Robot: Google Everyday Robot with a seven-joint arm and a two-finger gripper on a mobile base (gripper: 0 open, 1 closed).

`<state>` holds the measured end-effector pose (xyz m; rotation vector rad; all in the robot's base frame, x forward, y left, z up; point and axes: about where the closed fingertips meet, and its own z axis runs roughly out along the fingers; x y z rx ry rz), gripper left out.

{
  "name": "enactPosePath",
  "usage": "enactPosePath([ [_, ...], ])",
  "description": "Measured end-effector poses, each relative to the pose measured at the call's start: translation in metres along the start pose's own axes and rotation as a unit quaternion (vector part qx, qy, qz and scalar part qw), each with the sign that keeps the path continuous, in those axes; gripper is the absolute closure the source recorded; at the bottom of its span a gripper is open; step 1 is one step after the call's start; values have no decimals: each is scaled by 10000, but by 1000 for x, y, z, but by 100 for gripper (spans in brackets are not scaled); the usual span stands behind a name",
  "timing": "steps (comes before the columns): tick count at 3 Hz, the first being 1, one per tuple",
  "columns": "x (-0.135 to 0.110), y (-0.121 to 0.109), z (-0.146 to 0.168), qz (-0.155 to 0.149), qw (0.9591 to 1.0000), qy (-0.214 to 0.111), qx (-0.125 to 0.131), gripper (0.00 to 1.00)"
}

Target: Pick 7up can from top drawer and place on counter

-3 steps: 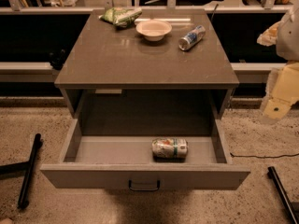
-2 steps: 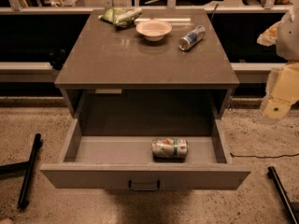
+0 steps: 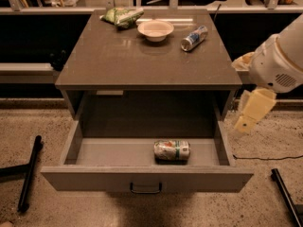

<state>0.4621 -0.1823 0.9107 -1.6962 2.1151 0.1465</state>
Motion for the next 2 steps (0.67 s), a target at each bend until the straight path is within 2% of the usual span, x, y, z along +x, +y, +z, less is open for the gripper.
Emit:
enactPosePath([
  [1, -26, -7, -2, -84, 9987, -452, -198, 0],
  [2, -26, -7, -2, -84, 9987, -452, -198, 0],
])
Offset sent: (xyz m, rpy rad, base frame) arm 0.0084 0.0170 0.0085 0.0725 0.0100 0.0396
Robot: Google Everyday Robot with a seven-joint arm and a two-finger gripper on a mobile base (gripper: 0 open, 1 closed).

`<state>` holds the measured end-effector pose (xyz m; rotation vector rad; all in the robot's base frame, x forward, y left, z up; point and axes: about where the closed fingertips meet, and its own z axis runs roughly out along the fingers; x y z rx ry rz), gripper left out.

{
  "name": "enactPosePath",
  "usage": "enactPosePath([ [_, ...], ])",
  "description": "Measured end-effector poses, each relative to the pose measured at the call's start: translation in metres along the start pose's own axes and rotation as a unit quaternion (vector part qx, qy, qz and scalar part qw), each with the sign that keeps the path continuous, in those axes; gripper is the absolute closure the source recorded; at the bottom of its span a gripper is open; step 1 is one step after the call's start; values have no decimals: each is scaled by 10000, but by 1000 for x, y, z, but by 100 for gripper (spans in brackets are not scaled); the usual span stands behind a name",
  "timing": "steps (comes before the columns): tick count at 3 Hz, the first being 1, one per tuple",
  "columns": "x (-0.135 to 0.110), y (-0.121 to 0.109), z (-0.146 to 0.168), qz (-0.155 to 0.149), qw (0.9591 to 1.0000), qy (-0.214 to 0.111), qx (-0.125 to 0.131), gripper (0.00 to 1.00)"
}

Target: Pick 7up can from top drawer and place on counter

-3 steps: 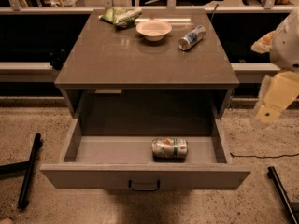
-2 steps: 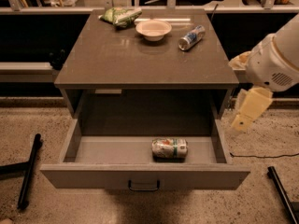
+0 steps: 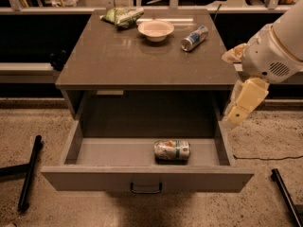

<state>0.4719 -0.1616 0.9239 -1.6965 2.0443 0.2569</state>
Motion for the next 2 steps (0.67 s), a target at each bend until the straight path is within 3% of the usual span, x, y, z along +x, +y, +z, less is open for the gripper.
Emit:
enactPosePath([
  [2, 16, -9, 25, -153, 9998, 47, 133, 0],
])
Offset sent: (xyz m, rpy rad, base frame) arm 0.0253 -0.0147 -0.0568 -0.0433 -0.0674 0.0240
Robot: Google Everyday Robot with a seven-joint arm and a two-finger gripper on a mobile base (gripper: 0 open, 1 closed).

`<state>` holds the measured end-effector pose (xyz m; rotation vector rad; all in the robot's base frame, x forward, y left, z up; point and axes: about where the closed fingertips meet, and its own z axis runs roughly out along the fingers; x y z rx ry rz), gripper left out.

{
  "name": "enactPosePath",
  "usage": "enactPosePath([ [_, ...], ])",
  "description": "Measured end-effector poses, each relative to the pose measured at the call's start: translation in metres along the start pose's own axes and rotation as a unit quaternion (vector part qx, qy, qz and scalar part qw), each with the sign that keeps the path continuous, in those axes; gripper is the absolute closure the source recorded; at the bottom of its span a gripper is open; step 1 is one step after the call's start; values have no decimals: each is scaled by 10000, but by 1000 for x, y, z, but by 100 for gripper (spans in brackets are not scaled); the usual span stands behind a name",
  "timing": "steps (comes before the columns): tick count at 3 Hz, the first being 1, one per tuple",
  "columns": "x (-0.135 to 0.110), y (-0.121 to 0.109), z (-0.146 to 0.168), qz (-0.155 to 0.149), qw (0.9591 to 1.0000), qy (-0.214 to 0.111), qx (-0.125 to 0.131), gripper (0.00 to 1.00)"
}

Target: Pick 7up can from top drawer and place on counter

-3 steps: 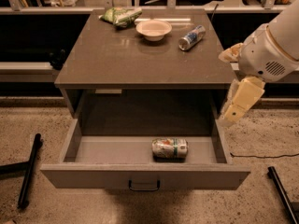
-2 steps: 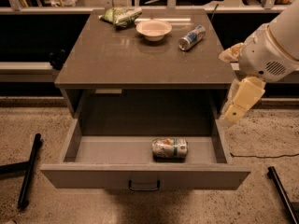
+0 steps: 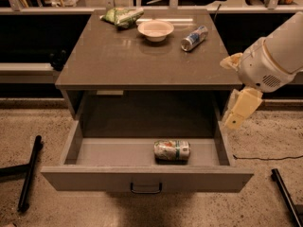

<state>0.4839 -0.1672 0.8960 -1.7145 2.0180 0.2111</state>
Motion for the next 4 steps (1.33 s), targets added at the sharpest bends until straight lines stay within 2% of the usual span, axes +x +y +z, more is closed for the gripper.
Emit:
enactPosePath([
  [1, 13, -4, 23, -89, 10000, 9, -33, 0],
  [2, 26, -7, 51, -74, 9997, 41, -218, 0],
  [3, 26, -7, 51, -74, 9997, 42, -219, 0],
  [4, 50, -9, 88, 85, 9994, 104, -334, 0],
])
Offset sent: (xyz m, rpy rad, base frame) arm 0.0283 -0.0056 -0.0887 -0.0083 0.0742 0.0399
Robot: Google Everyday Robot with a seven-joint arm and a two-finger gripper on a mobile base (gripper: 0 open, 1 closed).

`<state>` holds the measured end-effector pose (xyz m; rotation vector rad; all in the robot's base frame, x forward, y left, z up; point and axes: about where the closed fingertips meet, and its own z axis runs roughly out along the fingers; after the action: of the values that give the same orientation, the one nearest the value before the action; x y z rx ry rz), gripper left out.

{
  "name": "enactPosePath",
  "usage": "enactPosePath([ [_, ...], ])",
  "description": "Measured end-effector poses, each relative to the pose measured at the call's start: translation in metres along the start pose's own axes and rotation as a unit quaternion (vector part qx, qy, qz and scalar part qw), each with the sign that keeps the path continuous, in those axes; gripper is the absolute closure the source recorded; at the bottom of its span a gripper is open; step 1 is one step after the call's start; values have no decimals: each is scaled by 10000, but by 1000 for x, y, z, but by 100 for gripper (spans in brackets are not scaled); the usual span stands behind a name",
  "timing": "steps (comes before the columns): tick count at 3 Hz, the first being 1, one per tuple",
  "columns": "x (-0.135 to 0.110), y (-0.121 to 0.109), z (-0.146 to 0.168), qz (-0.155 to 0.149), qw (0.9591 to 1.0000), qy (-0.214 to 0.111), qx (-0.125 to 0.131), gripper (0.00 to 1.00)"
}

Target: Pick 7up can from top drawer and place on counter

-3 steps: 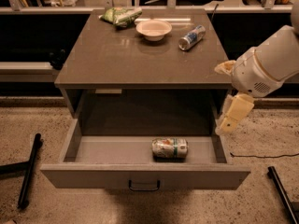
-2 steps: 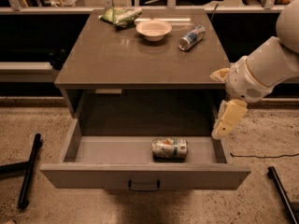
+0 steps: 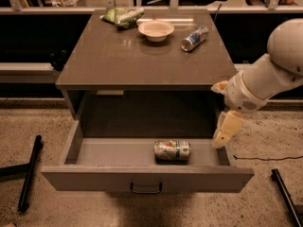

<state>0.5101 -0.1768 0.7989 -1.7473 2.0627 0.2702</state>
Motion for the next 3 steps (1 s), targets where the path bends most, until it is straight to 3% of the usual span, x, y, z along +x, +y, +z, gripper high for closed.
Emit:
enactPosePath([
  [1, 20, -5, 27, 118, 9999, 56, -108, 0],
  [2, 37, -23, 67, 39, 9998, 198, -90, 0],
  [3, 41, -34, 86, 23, 9997, 244, -32, 0],
])
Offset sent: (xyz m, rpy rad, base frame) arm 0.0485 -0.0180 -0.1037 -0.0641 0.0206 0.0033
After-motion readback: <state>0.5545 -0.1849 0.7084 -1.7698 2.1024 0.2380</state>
